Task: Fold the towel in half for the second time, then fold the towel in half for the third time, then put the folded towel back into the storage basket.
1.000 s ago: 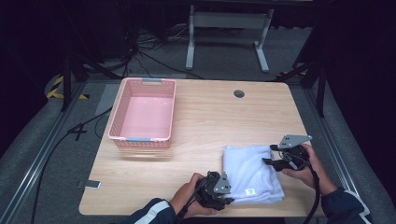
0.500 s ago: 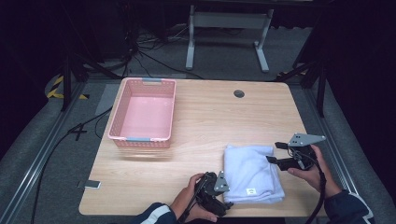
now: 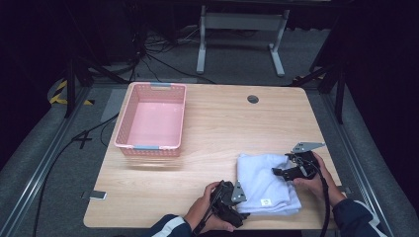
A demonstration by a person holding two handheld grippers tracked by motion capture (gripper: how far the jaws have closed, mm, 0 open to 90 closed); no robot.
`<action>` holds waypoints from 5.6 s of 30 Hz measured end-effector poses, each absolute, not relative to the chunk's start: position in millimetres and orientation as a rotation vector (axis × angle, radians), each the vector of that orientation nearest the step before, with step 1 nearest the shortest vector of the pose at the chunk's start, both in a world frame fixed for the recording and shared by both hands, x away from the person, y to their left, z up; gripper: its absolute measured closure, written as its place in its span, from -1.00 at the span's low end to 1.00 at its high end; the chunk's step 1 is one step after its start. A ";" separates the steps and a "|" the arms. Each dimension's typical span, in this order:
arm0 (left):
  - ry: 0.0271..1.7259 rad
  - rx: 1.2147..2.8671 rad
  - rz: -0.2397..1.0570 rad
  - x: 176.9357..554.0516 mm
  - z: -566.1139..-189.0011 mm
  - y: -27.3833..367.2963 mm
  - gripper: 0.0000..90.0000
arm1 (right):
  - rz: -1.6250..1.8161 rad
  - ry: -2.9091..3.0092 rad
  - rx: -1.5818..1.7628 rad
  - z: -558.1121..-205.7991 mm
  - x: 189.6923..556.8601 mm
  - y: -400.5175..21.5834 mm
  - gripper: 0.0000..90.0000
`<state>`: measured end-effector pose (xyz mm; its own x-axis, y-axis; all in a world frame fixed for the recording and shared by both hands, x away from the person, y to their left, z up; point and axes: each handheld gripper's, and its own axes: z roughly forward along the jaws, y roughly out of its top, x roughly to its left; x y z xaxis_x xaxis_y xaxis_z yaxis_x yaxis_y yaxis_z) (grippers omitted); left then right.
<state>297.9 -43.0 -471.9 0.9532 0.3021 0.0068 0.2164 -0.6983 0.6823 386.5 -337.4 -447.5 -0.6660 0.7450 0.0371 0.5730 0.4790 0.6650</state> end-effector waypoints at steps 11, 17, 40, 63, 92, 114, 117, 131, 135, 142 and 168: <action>0.330 2.351 0.144 306.2 -469.9 -42.1 -0.28 | 1.013 2.534 1.133 -453.0 388.7 -337.2 -0.34; 0.352 2.353 0.158 312.2 -467.1 -43.0 0.18 | 1.141 2.597 1.151 -453.3 388.2 -337.4 0.29; 0.434 2.311 0.344 347.0 -443.9 15.8 0.48 | 1.244 2.493 1.002 -431.4 415.7 -282.0 0.58; 0.588 2.189 0.552 361.4 -406.2 75.2 0.49 | 1.385 2.423 0.889 -393.9 448.4 -220.2 0.57; 0.918 1.933 0.759 369.5 -382.3 185.5 0.49 | 1.481 2.448 0.697 -342.6 500.3 -85.4 0.57; 1.061 1.924 0.818 395.8 -384.4 233.4 0.49 | 1.480 2.477 0.691 -340.9 535.6 -23.9 0.56; 1.087 1.925 0.822 399.9 -388.7 236.8 0.49 | 1.475 2.483 0.709 -345.5 540.5 -17.4 0.56; 1.158 2.018 0.840 410.2 -405.4 239.4 0.42 | 1.361 2.519 0.747 -375.0 546.3 -2.7 0.32; 1.190 2.005 0.857 410.1 -406.8 240.2 0.25 | 1.296 2.528 0.752 -377.0 545.3 -6.0 -0.07; 1.154 1.917 0.817 401.1 -401.2 244.8 -0.29 | 1.265 2.531 0.728 -377.0 539.6 -18.5 -0.35; 0.686 2.122 0.493 325.2 -414.3 124.6 -0.54 | 1.108 2.517 0.612 -378.8 433.7 -219.5 -0.36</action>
